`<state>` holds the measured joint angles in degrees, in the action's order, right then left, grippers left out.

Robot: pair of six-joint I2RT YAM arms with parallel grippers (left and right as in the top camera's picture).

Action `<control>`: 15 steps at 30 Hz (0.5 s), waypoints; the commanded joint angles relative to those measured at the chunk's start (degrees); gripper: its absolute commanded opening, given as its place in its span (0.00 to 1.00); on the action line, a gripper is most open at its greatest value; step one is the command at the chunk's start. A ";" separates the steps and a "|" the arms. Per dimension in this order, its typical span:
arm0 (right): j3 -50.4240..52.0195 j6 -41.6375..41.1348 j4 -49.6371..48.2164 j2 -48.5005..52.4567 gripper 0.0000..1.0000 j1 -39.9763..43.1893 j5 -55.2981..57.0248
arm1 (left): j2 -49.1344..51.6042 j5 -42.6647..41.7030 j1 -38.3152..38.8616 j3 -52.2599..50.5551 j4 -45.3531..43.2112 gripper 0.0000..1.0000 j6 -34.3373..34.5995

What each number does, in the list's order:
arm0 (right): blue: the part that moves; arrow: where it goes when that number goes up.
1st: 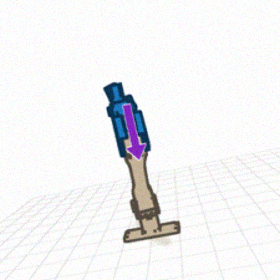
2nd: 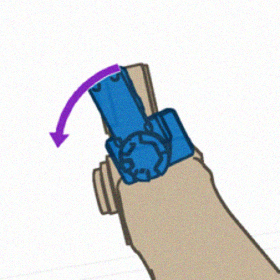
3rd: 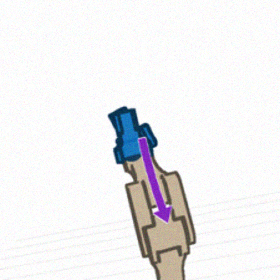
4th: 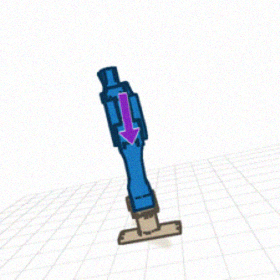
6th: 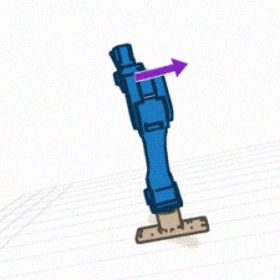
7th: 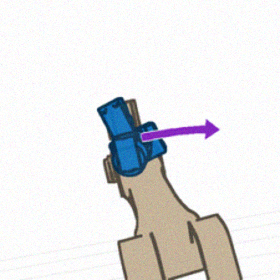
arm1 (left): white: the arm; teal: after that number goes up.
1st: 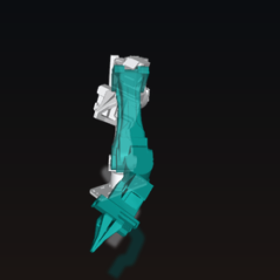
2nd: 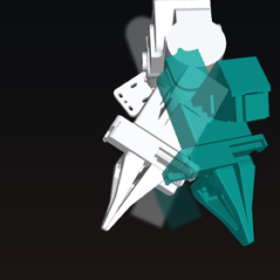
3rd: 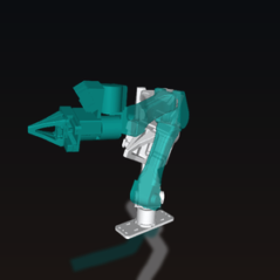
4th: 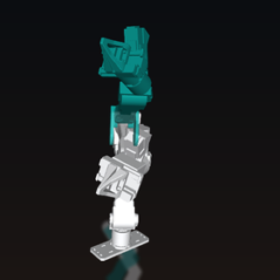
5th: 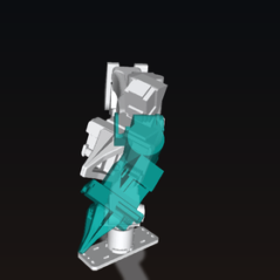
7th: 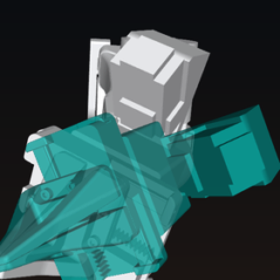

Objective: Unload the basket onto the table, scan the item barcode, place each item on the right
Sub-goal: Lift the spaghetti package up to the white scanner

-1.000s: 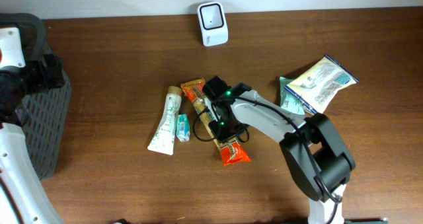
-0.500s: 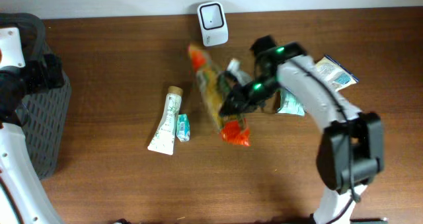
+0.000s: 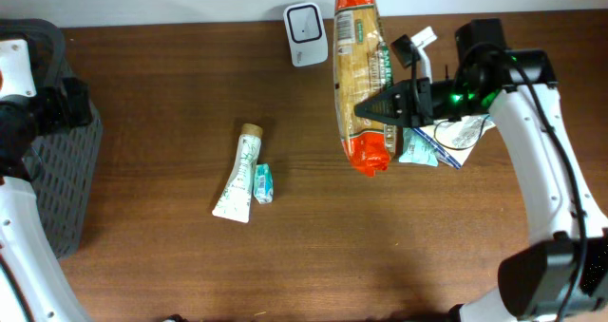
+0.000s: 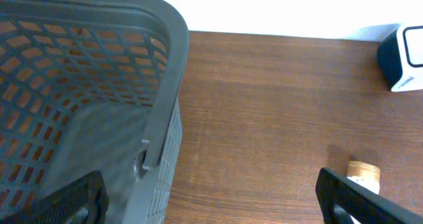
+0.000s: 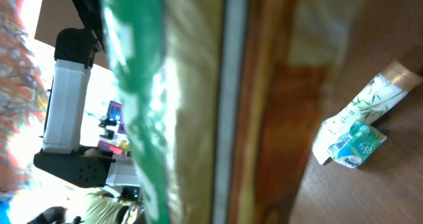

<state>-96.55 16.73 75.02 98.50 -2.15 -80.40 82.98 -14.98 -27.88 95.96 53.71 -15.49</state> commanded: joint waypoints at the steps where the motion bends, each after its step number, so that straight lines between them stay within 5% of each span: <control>1: -2.69 -3.41 -0.42 -3.43 0.04 0.17 3.23 | -0.28 -0.24 -0.15 0.57 -0.04 0.99 -0.90; 8: -16.13 -21.70 0.26 -1.42 0.04 -10.16 52.17 | -0.28 -0.24 -0.15 0.57 -0.07 0.99 -0.90; 12: -29.16 -20.92 -1.57 7.61 0.04 -20.04 86.75 | -0.28 -0.24 -0.15 0.57 -0.04 0.99 -0.90; 15: -29.51 -17.97 -14.82 18.47 0.04 -25.18 112.19 | -0.28 -0.24 -0.15 0.57 -0.07 0.99 -0.90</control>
<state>-124.53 -3.97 68.07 110.00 -25.06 6.61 82.98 -14.98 -27.88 95.96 53.67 -15.49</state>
